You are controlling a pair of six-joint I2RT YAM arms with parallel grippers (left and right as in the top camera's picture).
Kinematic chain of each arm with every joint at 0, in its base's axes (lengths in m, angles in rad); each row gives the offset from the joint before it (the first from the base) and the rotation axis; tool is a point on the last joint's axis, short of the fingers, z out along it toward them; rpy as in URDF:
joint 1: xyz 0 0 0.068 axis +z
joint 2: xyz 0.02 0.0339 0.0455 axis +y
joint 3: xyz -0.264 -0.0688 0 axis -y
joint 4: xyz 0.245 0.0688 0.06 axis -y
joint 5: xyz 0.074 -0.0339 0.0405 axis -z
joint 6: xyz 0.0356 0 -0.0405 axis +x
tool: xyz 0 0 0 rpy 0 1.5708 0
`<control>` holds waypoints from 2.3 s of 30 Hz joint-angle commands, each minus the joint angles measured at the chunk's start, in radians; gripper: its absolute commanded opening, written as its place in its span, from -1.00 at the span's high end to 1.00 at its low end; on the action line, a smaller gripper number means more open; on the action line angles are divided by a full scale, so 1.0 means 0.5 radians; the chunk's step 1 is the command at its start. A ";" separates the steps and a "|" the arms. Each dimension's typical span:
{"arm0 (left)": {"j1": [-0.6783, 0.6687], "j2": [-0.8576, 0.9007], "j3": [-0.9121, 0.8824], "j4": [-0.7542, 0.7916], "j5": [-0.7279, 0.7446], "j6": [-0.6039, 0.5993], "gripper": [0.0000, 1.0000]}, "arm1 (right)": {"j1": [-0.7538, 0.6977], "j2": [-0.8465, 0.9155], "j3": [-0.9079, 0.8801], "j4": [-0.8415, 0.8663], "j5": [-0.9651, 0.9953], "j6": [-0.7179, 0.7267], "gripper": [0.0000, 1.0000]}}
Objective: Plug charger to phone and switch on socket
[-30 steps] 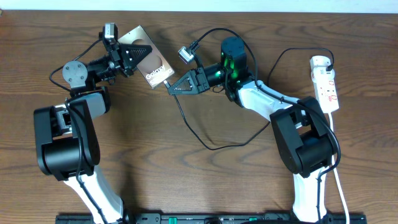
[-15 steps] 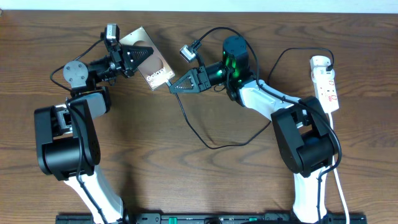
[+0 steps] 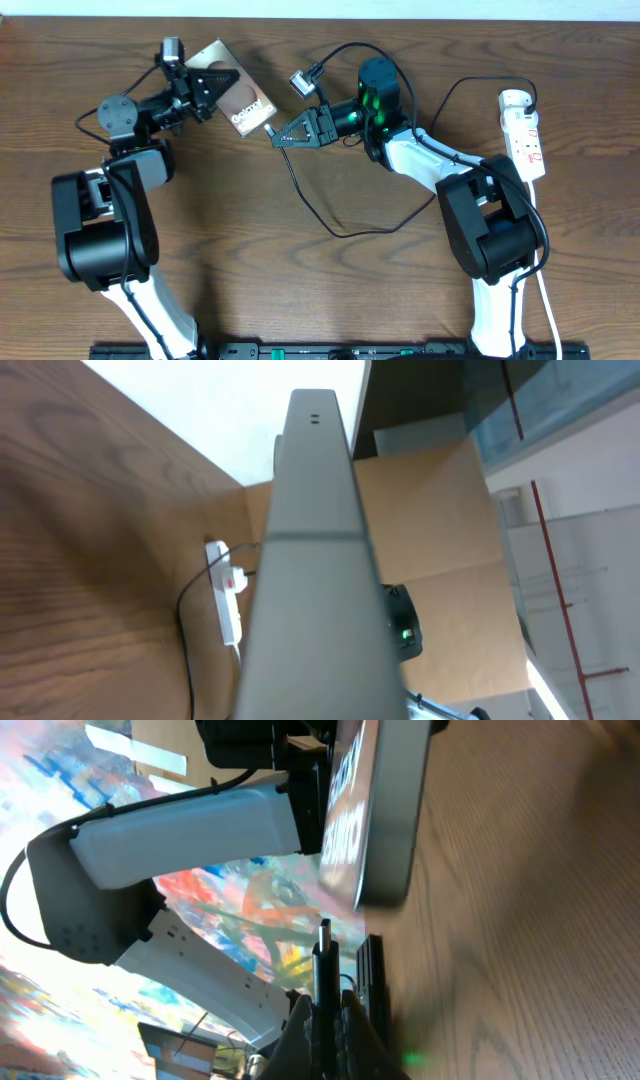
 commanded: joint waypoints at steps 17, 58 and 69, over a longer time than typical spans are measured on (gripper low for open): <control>-0.005 -0.037 0.022 0.081 0.006 -0.011 0.85 | 0.021 0.002 0.025 0.002 0.008 -0.031 0.98; -0.050 -0.037 0.022 0.154 -0.005 -0.133 0.86 | 0.024 0.002 0.025 0.002 0.031 -0.038 0.98; -0.050 -0.037 0.022 0.154 -0.024 -0.105 0.85 | 0.024 0.002 0.025 0.002 0.028 -0.038 0.98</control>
